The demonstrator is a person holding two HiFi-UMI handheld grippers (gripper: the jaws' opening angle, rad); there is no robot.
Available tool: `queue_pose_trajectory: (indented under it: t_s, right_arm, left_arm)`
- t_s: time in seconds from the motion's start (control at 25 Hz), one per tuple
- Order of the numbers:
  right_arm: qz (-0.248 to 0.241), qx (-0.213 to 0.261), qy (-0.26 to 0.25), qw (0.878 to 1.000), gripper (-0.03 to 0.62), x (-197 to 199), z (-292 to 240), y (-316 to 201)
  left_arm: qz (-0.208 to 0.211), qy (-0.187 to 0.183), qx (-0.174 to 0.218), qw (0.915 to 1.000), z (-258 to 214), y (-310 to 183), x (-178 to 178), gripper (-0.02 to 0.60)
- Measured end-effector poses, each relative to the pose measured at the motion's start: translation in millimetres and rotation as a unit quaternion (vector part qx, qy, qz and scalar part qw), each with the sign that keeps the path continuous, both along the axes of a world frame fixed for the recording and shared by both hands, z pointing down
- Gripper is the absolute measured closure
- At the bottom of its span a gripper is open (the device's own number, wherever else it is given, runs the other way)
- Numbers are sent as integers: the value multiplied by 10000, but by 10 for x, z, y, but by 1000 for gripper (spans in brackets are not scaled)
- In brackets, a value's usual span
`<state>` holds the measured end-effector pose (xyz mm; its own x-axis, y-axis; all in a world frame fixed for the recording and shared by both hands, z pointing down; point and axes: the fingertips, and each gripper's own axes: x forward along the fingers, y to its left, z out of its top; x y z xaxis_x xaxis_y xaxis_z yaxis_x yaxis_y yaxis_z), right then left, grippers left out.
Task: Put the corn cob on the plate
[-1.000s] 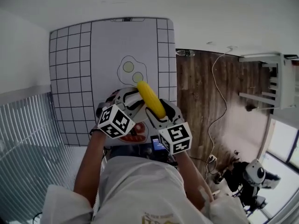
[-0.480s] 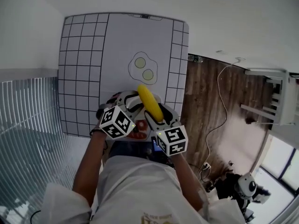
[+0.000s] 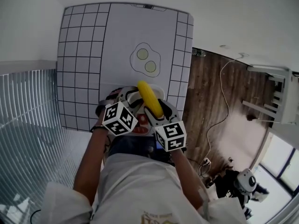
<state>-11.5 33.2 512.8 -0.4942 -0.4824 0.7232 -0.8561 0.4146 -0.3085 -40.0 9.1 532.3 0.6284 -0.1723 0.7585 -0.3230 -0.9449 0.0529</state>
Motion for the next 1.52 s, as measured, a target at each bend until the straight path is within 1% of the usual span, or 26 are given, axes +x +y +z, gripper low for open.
queue_pose_trajectory:
  t_s: [0.2,0.4,0.6,0.8,1.12,1.36,1.44,1.52]
  right_arm:
    - [-8,-58,173,9998,339,-38,80,-2]
    - [-79,-99,329,9994,338,-47,147,12]
    - [-97,-121,455,9988,338,-35,188,32]
    - [-158,-83,705,9974,338,-32,230,28]
    - [-205,-242,1027,9942,336,23,298,26]
    - [-224,-181,1187,9925,336,22,305,40]
    - [-302,-160,1238,9917,336,6,317,50]
    - [-409,-135,1286,9908,320,-18,330,63]
  left_arm:
    - [-44,-347,-120,9993,104,8,-37,420]
    - [16,-549,-135,9984,131,8,-49,419]
    - [121,-803,34,9967,148,9,-49,414]
    - [206,-1023,280,9941,170,8,-47,410]
    - [324,-1207,560,9906,176,24,-51,413]
    - [377,-1256,661,9892,183,34,-47,413]
    - [375,-1246,677,9892,184,34,-49,411]
    - [372,-1254,722,9888,183,35,-47,411]
